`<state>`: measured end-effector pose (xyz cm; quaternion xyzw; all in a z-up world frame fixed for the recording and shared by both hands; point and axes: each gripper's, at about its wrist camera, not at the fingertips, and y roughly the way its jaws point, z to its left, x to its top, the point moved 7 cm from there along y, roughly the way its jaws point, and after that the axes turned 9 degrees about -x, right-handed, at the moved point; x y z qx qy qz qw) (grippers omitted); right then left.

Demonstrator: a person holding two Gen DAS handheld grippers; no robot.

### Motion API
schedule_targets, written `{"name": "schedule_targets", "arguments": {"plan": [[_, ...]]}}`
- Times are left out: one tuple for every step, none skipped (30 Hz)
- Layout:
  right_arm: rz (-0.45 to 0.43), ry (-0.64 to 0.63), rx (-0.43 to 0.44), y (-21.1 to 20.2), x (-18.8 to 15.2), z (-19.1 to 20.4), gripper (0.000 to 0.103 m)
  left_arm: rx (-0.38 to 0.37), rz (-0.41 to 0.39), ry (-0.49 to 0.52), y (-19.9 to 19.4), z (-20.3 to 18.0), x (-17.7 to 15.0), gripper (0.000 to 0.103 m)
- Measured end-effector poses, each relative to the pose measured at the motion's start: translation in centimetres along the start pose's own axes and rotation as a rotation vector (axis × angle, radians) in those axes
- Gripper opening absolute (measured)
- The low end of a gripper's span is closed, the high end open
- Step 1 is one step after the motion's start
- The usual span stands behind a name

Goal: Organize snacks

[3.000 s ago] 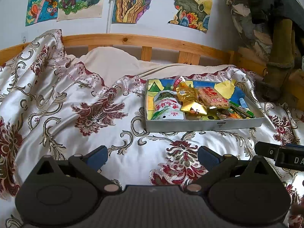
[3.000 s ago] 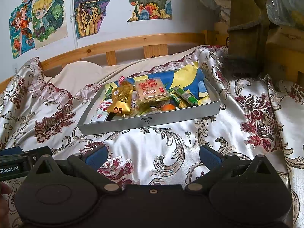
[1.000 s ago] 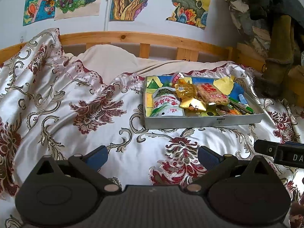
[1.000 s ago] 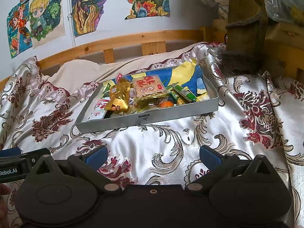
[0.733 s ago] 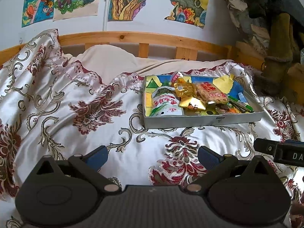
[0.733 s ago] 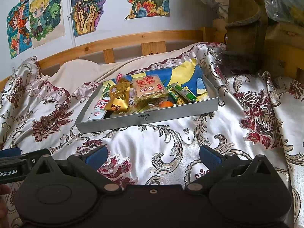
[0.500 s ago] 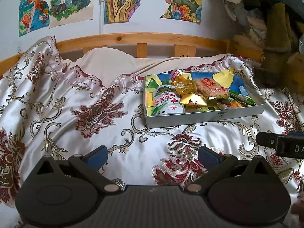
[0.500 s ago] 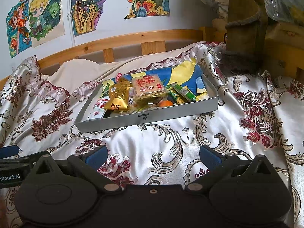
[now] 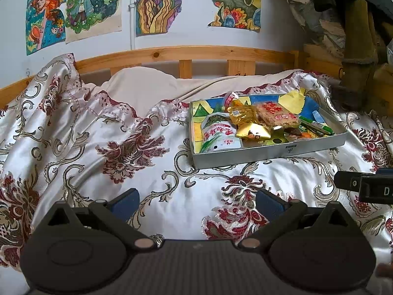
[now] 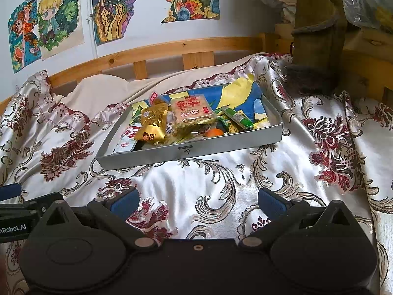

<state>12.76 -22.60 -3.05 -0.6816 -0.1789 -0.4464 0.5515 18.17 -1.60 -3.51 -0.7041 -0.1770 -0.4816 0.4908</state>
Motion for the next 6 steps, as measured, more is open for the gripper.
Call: {"name": "schedule_targets", "arguments": {"plan": [[0.0, 0.0, 0.0, -0.02, -0.04, -0.02, 0.102, -0.001, 0.001, 0.003, 0.01, -0.05, -0.02, 0.103], [0.0, -0.001, 0.0, 0.0, 0.01, 0.0, 0.102, -0.002, 0.003, 0.005, 0.03, -0.08, -0.03, 0.103], [0.0, 0.0, 0.0, 0.0, -0.01, -0.01, 0.102, -0.003, 0.003, 0.007, 0.04, -0.11, -0.04, 0.103], [0.001, 0.0, 0.0, -0.01, -0.04, -0.02, 0.102, -0.003, 0.004, 0.008, 0.05, -0.15, -0.06, 0.103], [0.002, -0.001, -0.001, 0.0, -0.03, 0.01, 0.102, -0.003, 0.005, 0.009, 0.06, -0.16, -0.07, 0.103], [0.003, -0.001, -0.002, -0.02, -0.08, -0.01, 0.102, -0.003, 0.006, 0.01, 0.06, -0.15, -0.1, 0.103]]}}
